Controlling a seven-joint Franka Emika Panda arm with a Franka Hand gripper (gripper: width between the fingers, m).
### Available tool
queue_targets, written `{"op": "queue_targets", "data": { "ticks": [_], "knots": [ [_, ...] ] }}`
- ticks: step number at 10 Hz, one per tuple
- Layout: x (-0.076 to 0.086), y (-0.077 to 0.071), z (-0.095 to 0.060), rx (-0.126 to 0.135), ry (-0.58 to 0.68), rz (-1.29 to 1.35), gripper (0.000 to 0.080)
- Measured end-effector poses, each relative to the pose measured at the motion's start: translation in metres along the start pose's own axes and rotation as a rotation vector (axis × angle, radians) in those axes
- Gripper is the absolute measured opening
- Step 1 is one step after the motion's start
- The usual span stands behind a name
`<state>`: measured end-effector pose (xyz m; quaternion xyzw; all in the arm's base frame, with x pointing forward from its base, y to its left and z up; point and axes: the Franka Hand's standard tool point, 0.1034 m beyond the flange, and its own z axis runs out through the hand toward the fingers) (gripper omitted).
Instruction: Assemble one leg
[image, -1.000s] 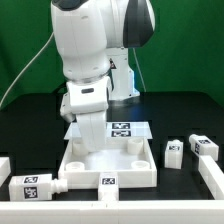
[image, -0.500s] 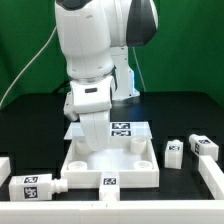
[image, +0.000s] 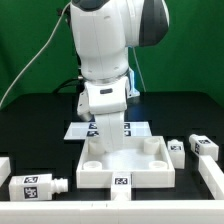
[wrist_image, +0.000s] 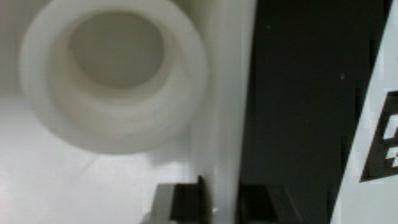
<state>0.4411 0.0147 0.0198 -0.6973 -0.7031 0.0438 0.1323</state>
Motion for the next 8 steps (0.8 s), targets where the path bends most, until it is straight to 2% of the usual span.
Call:
{"op": "queue_targets", "data": {
  "ticks": [1,2,3,4,5,6,8],
  "knots": [
    [-0.006,-0.002,-0.002,-0.005,-0.002,0.009,0.0136],
    [-0.016,-0.005,-0.008,-0.007,-0.017,-0.010,0.0272],
    [-0.021,-0.007,-0.015,-0.016,-0.035,-0.021,0.0272],
    [-0.017,-0.008,-0.017,-0.025,-0.039,-0.021,0.0461],
    [-0.009,-0.012,-0.019,-0.030,-0.043,0.023,0.0461],
    [0.003,-0.016,-0.022,-0.036,-0.049,0.072,0.0603],
    [0.025,-0.019,-0.032,-0.059,-0.050,0.237,0.0635]
  ]
}}
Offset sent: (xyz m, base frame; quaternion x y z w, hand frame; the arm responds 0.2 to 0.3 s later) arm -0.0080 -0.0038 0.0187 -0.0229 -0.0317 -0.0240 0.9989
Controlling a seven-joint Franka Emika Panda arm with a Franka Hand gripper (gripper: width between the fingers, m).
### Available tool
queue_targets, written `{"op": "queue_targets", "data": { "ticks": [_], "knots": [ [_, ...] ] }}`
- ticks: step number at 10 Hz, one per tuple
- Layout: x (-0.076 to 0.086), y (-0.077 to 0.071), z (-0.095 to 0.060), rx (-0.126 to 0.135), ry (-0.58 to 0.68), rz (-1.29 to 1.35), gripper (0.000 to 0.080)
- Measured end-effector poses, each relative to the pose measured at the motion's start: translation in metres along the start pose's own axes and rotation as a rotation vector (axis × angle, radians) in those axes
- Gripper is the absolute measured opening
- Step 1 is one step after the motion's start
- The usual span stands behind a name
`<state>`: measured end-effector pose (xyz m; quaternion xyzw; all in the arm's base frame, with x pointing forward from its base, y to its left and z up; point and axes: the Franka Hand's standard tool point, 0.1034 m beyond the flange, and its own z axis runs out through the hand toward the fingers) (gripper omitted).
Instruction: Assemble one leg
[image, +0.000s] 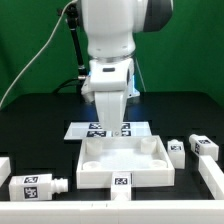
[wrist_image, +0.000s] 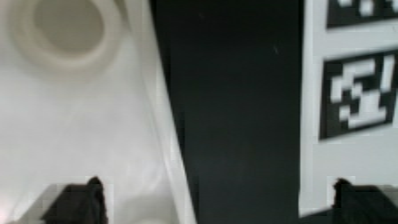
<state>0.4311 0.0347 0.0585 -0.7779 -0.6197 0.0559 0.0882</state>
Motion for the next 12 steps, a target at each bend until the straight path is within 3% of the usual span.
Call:
{"op": "queue_targets", "data": {
  "ticks": [2,5,9,10,11,12],
  "knots": [
    [0.029,0.001,-0.008,-0.021,0.005,0.213,0.0649],
    [0.029,0.004,-0.009,-0.024,0.006,0.231,0.0649],
    [0.031,0.003,-0.010,-0.025,0.010,0.535,0.0649],
    [0.038,0.002,-0.015,-0.029,0.011,0.675,0.0649],
    [0.055,0.000,-0.020,-0.011,0.010,0.808,0.0649],
    [0.081,0.007,-0.031,-0.018,0.023,0.927,0.0649]
  ]
}}
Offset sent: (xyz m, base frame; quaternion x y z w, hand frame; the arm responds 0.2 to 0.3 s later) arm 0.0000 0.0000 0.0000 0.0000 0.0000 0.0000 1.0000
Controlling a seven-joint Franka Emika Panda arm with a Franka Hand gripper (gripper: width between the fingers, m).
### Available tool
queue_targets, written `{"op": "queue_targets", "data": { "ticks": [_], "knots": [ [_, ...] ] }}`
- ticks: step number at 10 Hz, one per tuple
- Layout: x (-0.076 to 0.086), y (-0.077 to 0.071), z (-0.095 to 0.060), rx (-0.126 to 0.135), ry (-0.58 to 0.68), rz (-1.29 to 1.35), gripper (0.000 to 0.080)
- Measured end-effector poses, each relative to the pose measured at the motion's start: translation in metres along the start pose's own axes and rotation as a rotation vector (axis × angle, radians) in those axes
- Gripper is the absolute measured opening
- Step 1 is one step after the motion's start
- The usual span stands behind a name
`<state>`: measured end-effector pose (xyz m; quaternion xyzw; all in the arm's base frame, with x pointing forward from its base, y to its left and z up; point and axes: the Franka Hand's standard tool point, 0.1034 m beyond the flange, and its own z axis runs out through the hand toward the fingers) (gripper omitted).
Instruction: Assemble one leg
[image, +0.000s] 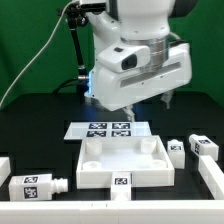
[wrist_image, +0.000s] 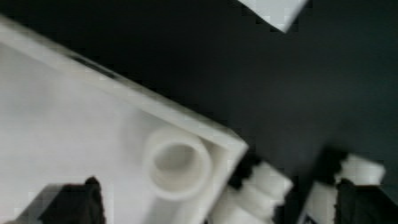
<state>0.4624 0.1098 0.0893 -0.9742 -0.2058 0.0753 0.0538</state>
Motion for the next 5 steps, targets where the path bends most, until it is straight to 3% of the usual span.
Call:
{"op": "queue_targets", "data": {
  "ticks": [2,3,4,5],
  "knots": [
    [0.048,-0.031,-0.015,0.011,0.023,0.235,0.0649],
    [0.067,-0.045,-0.011,0.023,0.026,0.378,0.0649],
    [0.079,-0.060,-0.002,0.033,0.020,0.480,0.0649],
    [0.077,-0.064,0.004,0.029,0.009,0.521,0.0649]
  ]
}}
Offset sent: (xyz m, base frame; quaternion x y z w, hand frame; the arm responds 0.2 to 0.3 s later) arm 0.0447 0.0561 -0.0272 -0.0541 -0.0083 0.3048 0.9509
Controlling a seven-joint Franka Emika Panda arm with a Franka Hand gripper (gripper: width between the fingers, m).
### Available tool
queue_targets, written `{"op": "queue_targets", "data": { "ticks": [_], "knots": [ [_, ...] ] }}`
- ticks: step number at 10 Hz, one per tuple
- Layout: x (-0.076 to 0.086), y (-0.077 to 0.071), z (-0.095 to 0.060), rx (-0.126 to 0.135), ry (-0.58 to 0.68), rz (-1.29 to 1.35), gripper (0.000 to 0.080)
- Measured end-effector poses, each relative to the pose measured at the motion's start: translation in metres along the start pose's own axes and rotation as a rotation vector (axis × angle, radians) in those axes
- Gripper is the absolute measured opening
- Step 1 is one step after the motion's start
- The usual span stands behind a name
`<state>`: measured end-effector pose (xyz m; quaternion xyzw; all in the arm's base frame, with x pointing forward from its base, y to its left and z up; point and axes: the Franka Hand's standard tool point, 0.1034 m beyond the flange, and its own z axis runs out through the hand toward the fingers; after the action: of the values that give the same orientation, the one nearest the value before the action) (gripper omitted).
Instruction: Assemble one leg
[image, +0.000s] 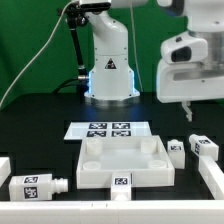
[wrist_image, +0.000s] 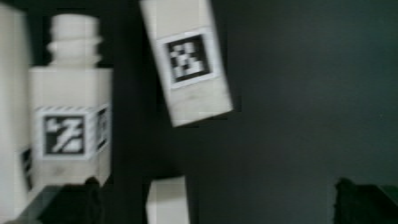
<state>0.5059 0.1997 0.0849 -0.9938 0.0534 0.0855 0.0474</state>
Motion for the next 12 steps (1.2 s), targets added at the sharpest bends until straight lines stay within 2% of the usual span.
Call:
{"op": "queue_targets", "data": {
  "ticks": [1,4,5,6,7,8,9,10,11,12],
  "knots": [
    [0.000,0.000,-0.002,0.014,-0.003,0.069,0.0649],
    [-0.001,-0.001,-0.001,0.017,-0.023,0.052,0.0649],
    [-0.006,0.001,0.004,0.009,-0.045,-0.026,0.0649],
    [-0.011,0.004,0.008,-0.011,-0.128,-0.144,0.0649],
    [-0.010,0.001,0.005,-0.042,-0.228,-0.167,0.0649],
    [-0.006,-0.001,0.003,-0.055,-0.262,-0.166,0.0649],
    [-0.005,0.004,0.006,-0.054,-0.285,-0.151,0.0649],
    [-0.005,0.013,0.008,-0.041,-0.334,-0.115,0.0649],
    [-0.010,0.015,0.008,-0.056,-0.426,-0.112,0.0649],
    [-0.011,0.014,0.009,-0.059,-0.492,-0.115,0.0649]
  ]
}}
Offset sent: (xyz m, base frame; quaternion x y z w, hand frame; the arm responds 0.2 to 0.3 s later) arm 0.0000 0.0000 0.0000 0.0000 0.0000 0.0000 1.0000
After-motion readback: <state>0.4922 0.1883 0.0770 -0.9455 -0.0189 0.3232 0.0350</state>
